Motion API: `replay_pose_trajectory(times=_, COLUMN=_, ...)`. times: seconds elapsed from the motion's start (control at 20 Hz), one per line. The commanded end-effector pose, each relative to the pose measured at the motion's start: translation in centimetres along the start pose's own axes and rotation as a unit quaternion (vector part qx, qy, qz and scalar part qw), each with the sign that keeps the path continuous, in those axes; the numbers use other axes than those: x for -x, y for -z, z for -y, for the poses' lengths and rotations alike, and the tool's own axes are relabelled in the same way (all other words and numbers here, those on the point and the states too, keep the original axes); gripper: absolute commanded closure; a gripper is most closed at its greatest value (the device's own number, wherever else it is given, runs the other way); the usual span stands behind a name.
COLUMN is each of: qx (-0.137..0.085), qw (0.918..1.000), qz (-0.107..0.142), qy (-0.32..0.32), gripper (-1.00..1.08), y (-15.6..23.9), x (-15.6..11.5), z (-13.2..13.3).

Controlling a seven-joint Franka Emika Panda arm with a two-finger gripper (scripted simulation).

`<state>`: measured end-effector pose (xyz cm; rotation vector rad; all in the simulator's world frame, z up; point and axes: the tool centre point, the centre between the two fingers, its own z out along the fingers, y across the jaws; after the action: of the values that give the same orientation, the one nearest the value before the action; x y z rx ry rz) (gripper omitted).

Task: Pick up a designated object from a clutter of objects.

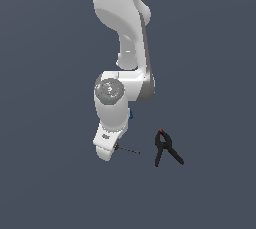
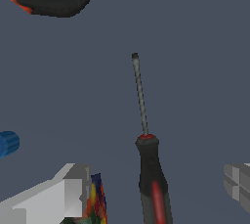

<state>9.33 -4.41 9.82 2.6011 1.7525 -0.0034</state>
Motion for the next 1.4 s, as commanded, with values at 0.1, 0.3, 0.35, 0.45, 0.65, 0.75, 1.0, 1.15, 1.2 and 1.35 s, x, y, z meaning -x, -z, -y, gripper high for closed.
replay_pose_trajectory(times=0.1, qx=-0.001, qw=0.9992, qz=-0.001, qy=0.040, gripper=-0.92, y=-1.7, x=0.2, z=-0.3)
replay_pose_trajectory(times=0.3, qx=-0.001, qw=0.9980, qz=-0.002, qy=0.064, gripper=-0.92, y=-2.7, x=0.4, z=-0.4)
replay_pose_trajectory(times=0.35, qx=-0.001, qw=0.9977, qz=-0.002, qy=0.068, gripper=-0.92, y=-2.8, x=0.4, z=-0.4)
replay_pose_trajectory(times=0.45, qx=-0.001, qw=0.9972, qz=-0.002, qy=0.074, gripper=-0.92, y=-3.1, x=0.4, z=-0.4)
replay_pose_trajectory(times=0.65, qx=-0.001, qw=0.9969, qz=-0.002, qy=0.079, gripper=-0.92, y=-3.3, x=0.5, z=-0.5)
replay_pose_trajectory(times=0.75, qx=-0.002, qw=0.9970, qz=-0.002, qy=0.077, gripper=-0.92, y=-3.3, x=0.5, z=-0.4)
replay_pose_trajectory(times=1.0, qx=-0.002, qw=0.9970, qz=-0.002, qy=0.078, gripper=-0.92, y=-4.5, x=0.5, z=-0.4)
replay_pose_trajectory(times=1.15, qx=-0.001, qw=0.9969, qz=-0.002, qy=0.078, gripper=-0.92, y=-6.0, x=0.5, z=-0.4)
replay_pose_trajectory(times=1.2, qx=-0.001, qw=0.9969, qz=-0.002, qy=0.078, gripper=-0.92, y=-6.6, x=0.5, z=-0.3)
replay_pose_trajectory(times=1.35, qx=-0.001, qw=0.9969, qz=-0.002, qy=0.079, gripper=-0.92, y=-7.8, x=0.5, z=-0.3)
